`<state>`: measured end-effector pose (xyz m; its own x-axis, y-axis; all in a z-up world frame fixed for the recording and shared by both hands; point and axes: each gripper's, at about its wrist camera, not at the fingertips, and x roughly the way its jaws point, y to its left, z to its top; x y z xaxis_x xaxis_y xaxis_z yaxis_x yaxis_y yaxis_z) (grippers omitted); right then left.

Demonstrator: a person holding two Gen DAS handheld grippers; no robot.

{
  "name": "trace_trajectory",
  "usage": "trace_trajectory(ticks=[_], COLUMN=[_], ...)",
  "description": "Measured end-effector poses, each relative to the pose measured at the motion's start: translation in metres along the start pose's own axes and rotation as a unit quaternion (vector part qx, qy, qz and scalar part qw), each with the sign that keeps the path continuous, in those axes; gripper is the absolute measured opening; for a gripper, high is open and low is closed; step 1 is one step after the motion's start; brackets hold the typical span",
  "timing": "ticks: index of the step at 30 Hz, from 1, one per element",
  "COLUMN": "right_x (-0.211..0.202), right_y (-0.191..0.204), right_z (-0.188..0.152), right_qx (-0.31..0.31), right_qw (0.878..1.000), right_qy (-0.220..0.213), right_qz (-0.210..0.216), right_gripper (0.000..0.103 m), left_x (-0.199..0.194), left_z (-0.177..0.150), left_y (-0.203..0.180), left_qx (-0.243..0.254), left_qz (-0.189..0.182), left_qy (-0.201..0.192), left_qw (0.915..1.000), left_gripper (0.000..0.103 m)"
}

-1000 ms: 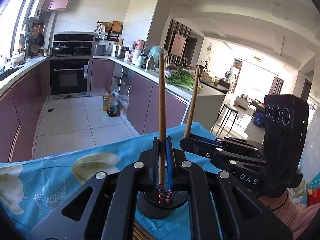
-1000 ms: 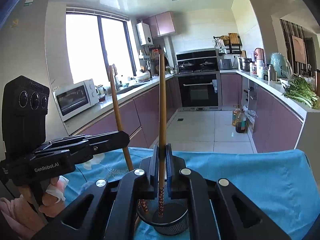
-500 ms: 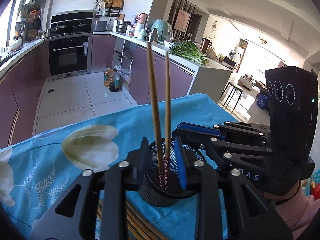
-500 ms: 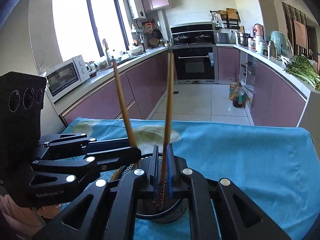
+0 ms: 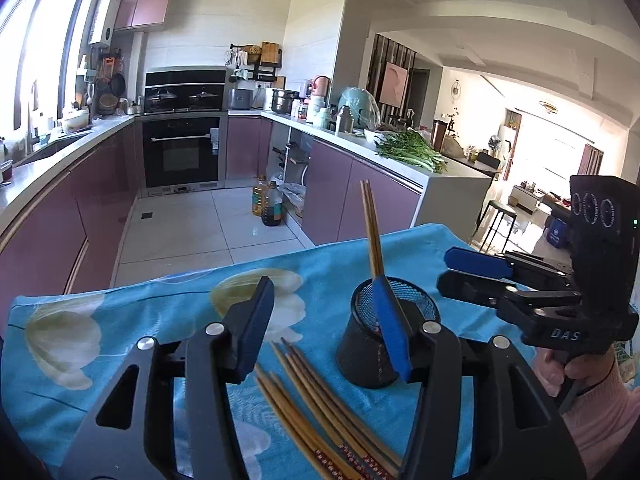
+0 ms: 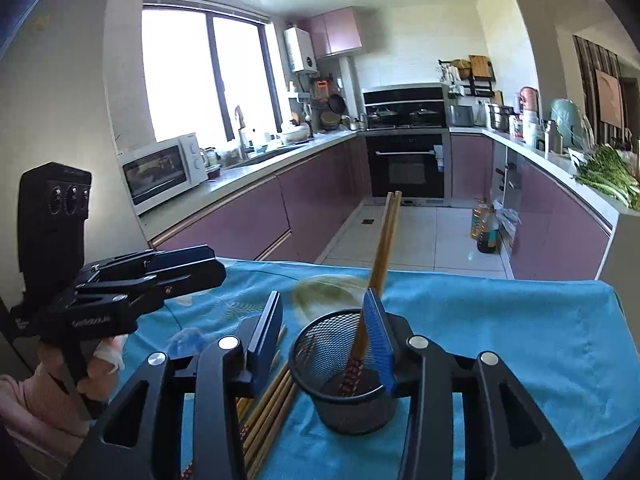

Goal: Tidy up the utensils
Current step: 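Move the open right gripper back over the chopstick pile, then close the right gripper on another chopstick from the pile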

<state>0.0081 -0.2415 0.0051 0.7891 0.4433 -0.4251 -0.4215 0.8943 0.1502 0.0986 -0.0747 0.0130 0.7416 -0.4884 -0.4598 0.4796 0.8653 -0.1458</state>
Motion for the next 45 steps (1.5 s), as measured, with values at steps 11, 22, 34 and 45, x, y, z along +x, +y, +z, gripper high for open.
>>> trace_trajectory(ticks=[11, 22, 34, 45], right_x=[0.044, 0.064, 0.073, 0.085], right_y=[0.024, 0.028, 0.023, 0.026], right_z=[-0.057, -0.082, -0.088, -0.088], right_qx=[0.006, 0.032, 0.041, 0.039], right_qw=[0.992, 0.986, 0.984, 0.982], right_qy=[0.118, 0.157, 0.173, 0.184], right_qz=[0.041, 0.039, 0.033, 0.017], right_gripper=[0.042, 0.042, 0.042, 0.04], left_x=[0.014, 0.052, 0.067, 0.069], left_z=[-0.082, -0.122, -0.122, -0.124], left_y=[0.034, 0.035, 0.028, 0.032], left_qx=[-0.021, -0.024, -0.008, -0.014], left_qz=[0.035, 0.05, 0.066, 0.055], left_qy=[0.123, 0.177, 0.189, 0.193], left_qw=[0.9916, 0.9827, 0.9797, 0.9796], left_gripper=[0.053, 0.052, 0.052, 0.045])
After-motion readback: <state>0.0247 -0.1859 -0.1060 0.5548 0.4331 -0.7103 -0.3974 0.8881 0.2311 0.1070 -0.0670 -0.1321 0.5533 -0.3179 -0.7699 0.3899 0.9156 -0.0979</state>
